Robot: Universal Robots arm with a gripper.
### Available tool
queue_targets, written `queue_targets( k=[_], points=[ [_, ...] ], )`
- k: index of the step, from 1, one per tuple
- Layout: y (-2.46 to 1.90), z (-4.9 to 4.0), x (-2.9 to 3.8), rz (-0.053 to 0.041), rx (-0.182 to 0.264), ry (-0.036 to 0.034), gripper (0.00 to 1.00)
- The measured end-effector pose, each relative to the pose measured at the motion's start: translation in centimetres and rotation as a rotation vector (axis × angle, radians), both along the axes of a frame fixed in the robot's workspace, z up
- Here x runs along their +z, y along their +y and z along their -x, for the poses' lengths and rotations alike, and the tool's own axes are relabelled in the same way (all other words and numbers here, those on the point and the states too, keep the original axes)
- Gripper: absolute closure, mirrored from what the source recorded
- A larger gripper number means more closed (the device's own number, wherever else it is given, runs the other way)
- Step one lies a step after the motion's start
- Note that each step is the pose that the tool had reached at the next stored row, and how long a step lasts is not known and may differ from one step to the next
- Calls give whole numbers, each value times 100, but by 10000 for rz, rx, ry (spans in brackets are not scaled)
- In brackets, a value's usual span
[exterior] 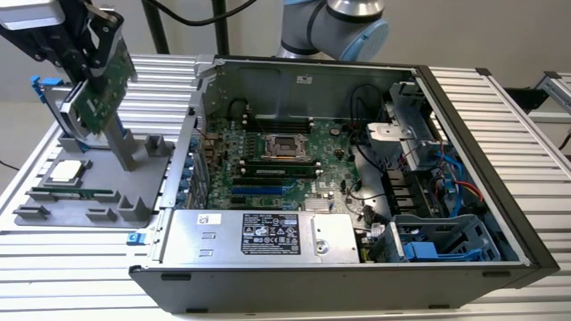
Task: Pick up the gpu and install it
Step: 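Pick up the gpu and move the gpu toward the slot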
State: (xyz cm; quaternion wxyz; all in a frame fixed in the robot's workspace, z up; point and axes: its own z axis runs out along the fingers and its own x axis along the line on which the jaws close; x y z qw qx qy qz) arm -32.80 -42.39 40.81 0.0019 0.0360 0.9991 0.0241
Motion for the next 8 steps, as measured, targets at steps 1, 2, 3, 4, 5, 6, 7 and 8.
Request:
queue_targets(
  k=[1, 2, 3, 4, 5, 6, 7, 8],
  points=[
    [0, 0, 15, 0, 0, 0, 100],
    [0, 0, 29, 0, 0, 1, 100],
    [0, 0, 44, 1, 0, 1, 100],
    [0, 0, 58, 1, 0, 1, 100],
    [0, 0, 73, 1, 0, 1, 100],
    [0, 0, 88, 0, 0, 0, 100],
    [0, 0, 101, 0, 0, 0, 100],
    [0, 0, 116, 1, 0, 1, 100]
  ],
)
